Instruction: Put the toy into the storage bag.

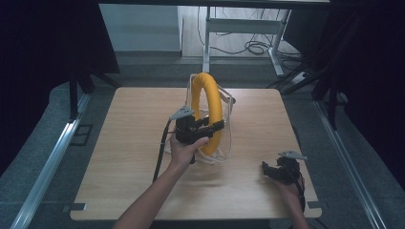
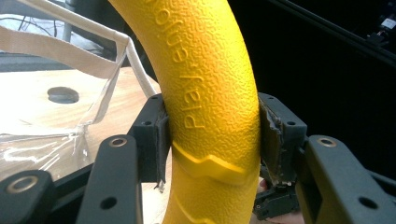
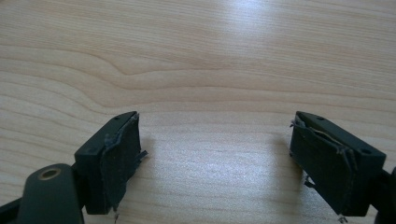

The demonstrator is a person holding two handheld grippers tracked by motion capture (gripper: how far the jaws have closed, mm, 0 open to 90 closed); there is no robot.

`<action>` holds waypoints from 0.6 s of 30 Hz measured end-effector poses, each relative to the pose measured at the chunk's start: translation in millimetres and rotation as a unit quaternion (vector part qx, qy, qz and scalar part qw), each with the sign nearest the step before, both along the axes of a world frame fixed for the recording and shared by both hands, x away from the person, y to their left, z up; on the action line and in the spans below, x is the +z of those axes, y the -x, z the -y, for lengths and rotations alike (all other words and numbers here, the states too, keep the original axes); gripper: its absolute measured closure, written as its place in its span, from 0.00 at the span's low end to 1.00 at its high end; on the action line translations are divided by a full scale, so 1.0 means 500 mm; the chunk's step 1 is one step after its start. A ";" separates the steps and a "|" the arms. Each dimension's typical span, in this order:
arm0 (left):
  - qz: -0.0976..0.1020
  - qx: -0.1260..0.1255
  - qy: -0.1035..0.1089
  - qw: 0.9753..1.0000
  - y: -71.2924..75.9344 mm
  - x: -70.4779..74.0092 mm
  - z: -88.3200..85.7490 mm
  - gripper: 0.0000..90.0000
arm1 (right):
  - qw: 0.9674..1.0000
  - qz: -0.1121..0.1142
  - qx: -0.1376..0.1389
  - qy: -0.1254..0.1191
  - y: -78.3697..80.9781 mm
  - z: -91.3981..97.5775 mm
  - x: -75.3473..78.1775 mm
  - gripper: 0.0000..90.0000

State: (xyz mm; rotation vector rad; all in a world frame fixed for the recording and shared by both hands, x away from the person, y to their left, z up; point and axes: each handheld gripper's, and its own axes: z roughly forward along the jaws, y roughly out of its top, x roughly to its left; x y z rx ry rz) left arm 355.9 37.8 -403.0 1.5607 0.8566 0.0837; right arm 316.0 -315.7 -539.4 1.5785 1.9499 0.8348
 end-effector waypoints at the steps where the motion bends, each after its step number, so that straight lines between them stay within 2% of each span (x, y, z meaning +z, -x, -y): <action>1: 0.002 0.001 -0.003 1.000 0.000 0.001 0.001 0.54 | 1.000 0.000 0.000 0.000 0.000 0.000 0.000 0.18; 3: 0.002 0.005 -0.009 1.000 0.000 0.004 0.003 0.51 | 1.000 0.000 0.001 0.001 0.000 0.000 0.000 0.18; 4: -0.003 0.000 -0.009 1.000 -0.002 0.005 0.002 0.49 | 1.000 0.000 0.001 0.001 0.000 0.000 0.000 0.18; 10: -0.019 -0.006 -0.001 1.000 -0.008 0.006 -0.012 0.35 | 1.000 0.000 0.001 0.001 0.000 0.000 0.000 0.18; 18: -0.006 0.001 0.004 1.000 0.008 0.012 -0.041 0.34 | 1.000 0.001 0.001 0.001 0.000 0.000 0.000 0.18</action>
